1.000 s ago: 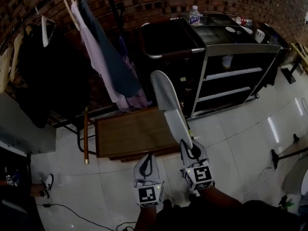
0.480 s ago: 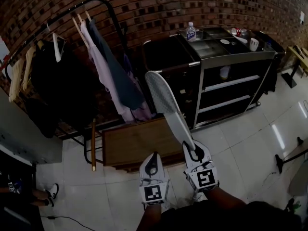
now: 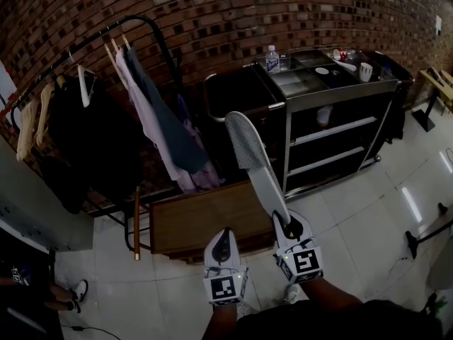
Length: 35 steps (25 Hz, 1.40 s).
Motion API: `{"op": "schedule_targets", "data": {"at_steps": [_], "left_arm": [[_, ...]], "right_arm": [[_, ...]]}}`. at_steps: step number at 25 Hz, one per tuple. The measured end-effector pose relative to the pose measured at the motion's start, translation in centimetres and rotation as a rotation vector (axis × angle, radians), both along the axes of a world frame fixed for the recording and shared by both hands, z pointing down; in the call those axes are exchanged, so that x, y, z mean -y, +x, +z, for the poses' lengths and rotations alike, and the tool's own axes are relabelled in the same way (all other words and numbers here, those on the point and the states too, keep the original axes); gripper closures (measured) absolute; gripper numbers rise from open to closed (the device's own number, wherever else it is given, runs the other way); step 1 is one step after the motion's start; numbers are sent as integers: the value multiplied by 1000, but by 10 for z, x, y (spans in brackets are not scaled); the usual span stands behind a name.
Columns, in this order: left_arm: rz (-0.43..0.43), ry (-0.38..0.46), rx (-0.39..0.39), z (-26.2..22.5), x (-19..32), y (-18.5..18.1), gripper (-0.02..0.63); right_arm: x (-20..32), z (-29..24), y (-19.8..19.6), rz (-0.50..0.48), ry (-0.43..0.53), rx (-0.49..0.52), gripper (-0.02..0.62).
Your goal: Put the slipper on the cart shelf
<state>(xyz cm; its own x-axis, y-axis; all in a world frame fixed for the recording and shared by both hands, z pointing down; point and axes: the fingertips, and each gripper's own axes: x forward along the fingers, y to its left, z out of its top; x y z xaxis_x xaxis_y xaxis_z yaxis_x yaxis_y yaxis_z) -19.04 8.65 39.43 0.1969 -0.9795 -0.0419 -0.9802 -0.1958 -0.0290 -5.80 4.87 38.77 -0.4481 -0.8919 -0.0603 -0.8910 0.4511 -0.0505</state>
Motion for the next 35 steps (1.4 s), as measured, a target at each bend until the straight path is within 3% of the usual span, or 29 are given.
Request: {"op": "schedule_targets", "data": {"at_steps": [6,14,23,28,35], "left_arm": [[2,-5,-5,-3,9,30,591],[-7,2,-42,0,31,97,591],[37,4,-44,12,61,147,591],[55,-14,-30,36,98,166,591],[94,-47,-22,48,165,204,591]], "right_arm": [[11,16,40,20,-28,-9,534],[22,35,107,33,-53,-45,534],[35,86,176,118,-178,-82,534],[61,118,211,170,-249,-105,535],[124,132,246,197,-288,-55,543]]}}
